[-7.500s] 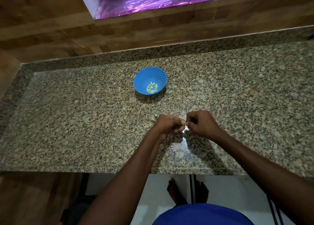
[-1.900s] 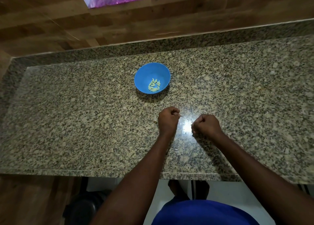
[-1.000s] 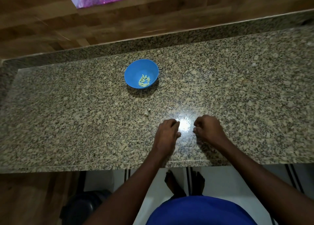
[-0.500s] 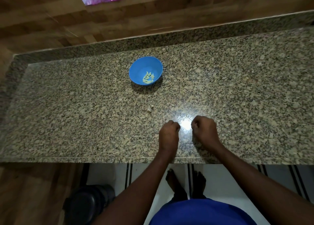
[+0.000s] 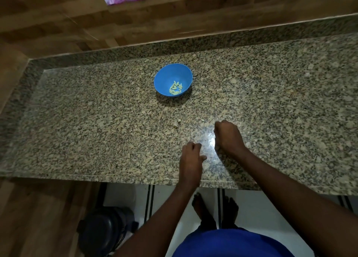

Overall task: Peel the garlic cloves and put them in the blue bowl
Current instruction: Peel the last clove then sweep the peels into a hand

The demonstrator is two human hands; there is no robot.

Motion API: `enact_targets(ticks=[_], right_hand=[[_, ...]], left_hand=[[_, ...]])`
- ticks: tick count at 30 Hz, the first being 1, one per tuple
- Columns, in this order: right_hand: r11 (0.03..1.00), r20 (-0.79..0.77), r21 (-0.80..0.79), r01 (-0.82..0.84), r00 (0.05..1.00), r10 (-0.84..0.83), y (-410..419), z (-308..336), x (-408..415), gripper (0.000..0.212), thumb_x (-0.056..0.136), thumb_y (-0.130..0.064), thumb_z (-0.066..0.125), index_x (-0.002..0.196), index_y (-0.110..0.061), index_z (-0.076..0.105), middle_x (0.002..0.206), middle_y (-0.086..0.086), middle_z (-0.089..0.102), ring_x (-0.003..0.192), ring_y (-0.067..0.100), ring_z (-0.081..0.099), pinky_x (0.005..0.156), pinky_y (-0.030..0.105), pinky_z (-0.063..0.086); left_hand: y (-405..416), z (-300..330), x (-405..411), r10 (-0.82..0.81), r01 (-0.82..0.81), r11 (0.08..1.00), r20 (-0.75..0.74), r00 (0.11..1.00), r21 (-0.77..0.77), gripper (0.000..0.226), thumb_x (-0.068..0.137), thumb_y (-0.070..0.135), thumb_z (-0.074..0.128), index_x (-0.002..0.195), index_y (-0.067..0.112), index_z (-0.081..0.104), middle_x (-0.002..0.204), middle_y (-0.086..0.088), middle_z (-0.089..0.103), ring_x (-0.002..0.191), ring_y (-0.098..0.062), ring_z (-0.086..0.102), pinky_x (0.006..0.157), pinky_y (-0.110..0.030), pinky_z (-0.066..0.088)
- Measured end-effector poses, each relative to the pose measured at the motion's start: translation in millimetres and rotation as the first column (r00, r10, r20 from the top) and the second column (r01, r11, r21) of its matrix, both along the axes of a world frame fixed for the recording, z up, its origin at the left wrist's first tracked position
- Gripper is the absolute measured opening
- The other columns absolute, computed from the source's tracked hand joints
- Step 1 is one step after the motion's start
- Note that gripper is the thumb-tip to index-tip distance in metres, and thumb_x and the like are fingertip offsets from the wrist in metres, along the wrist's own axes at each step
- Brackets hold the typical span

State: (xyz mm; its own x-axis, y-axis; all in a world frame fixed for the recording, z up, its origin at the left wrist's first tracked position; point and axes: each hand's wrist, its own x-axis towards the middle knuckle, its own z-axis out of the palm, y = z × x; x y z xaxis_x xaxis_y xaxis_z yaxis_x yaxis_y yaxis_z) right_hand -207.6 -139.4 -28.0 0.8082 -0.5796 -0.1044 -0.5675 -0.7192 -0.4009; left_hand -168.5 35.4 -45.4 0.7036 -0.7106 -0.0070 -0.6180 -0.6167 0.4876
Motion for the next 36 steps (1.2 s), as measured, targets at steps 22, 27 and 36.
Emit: enact_targets(ticks=[22,27,36], right_hand=[[-0.013,-0.255,0.949,0.316,0.74,-0.623,25.4,15.8,10.2,0.023,0.091,0.017,0.044,0.095,0.011,0.066,0.07,0.018,0.06,0.052,0.026,0.056,0.061,0.041,0.062],[-0.22,-0.369,0.928,0.301,0.663,-0.651,30.8,18.7,7.3,0.026,0.091,0.005,0.039,0.09,0.008,0.065,0.081,0.019,0.067,0.067,0.028,0.066,0.062,0.035,0.062],[-0.483,-0.462,0.861,0.159,0.64,-0.614,33.7,29.8,1.2,0.038,0.104,-0.016,0.034,0.106,0.008,0.062,0.098,0.019,0.065,0.084,0.03,0.06,0.066,0.035,0.058]], left_hand=[[-16.8,11.4,93.8,0.122,-0.122,0.99,-0.002,0.992,-0.068,0.015,0.089,0.008,0.065,0.097,0.012,0.076,0.088,0.001,0.064,0.079,-0.011,0.057,0.069,-0.03,0.051],[-27.8,44.7,43.6,0.074,-0.183,0.944,-0.366,0.928,-0.274,0.027,0.089,0.004,0.071,0.114,0.012,0.077,0.106,-0.002,0.076,0.083,0.003,0.067,0.072,-0.004,0.049],[-20.5,66.9,49.7,0.168,-0.301,0.892,-0.371,0.913,-0.338,0.02,0.098,0.006,0.058,0.102,0.012,0.076,0.081,0.0,0.074,0.067,-0.009,0.07,0.06,-0.022,0.058]])
